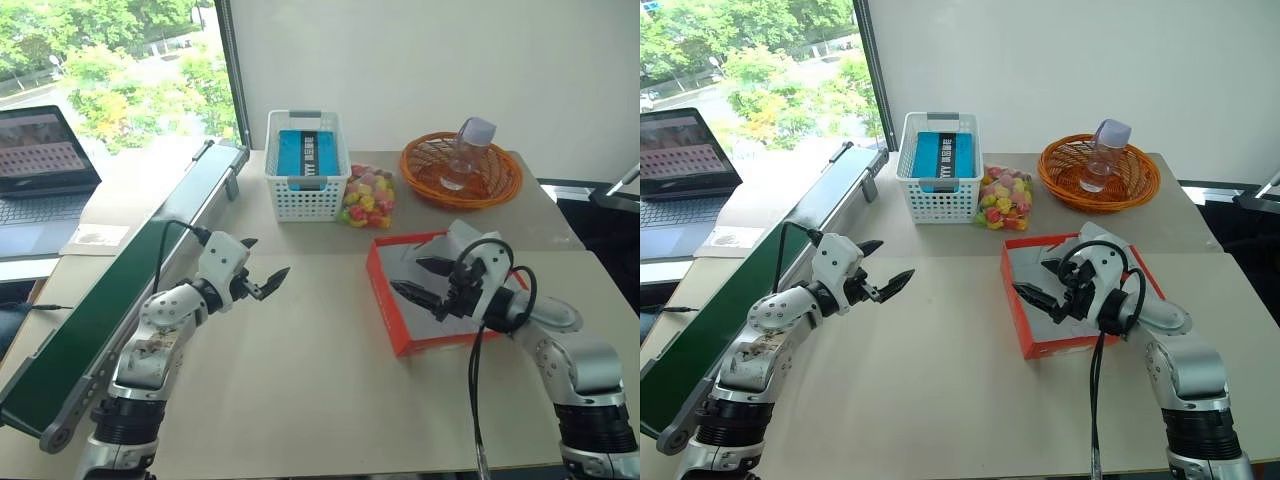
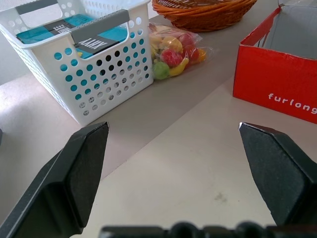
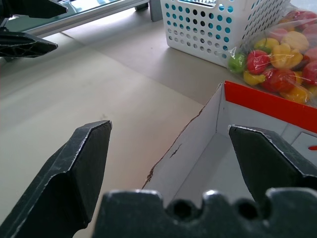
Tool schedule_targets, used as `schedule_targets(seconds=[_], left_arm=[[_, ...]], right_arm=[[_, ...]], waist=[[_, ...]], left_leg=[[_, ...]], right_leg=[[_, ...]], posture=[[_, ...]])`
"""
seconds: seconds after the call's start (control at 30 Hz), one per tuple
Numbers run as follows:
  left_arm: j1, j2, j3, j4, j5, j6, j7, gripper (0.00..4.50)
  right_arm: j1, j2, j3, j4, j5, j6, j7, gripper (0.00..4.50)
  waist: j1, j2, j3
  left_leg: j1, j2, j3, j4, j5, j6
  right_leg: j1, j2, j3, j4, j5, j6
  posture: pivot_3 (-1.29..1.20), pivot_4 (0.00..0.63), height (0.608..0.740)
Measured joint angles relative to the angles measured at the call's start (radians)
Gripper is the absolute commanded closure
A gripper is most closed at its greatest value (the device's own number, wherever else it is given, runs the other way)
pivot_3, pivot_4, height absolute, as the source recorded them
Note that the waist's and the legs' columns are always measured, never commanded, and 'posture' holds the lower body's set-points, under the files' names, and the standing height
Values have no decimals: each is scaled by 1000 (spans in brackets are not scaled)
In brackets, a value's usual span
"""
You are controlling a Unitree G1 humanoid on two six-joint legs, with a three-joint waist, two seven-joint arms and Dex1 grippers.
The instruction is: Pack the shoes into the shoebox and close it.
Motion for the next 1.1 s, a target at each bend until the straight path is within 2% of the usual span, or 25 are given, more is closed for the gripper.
schedule_targets(seconds=[0.13,0.3,0.4,0.47,0.57,0.7,0.87,1.1], left_arm=[[0,-1,8,0,-7,10,5,0],[-12,0,62,0,-25,44,54,0],[-37,8,87,30,21,37,123,0],[-65,19,113,79,70,29,195,0],[-100,21,174,116,114,37,306,0],[-126,21,235,117,114,70,374,0],[-100,9,324,56,44,117,383,0],[-36,8,369,-12,-7,201,380,0]], right_arm=[[-11,-3,9,-7,1,19,-2,50],[-160,-15,42,-30,22,121,-29,50],[-247,-4,70,-17,3,122,-49,50],[-312,39,99,33,-29,80,-61,50],[-427,136,156,191,-139,-82,-107,50],[-489,218,197,360,-215,-259,-105,50],[-535,274,203,497,-200,-267,-21,50],[-561,316,218,555,-206,-302,44,50]], waist=[[0,0,0],[-4,0,0],[-1,0,0],[-1,0,0],[-6,-1,1],[1,-1,1],[-2,-2,1],[-5,-2,1]], left_leg=[[0,0,0,0,0,0],[0,1,-1,0,0,0],[0,0,0,0,0,0],[0,0,0,0,0,0],[0,0,0,0,0,0],[-1,-1,-1,-2,0,0],[-2,0,-1,-2,0,-1],[0,1,0,-2,-1,-1]], right_leg=[[0,0,0,0,0,0],[0,1,0,1,0,0],[-1,0,0,0,0,0],[-1,1,0,0,1,1],[-1,1,0,1,1,1],[-1,0,-1,1,2,2],[-2,0,-1,1,2,2],[-1,0,-2,2,3,0]], posture=[[0,150,740],[0,150,740],[0,150,740],[0,150,740],[0,150,740],[0,150,740],[0,150,740],[0,150,740]])
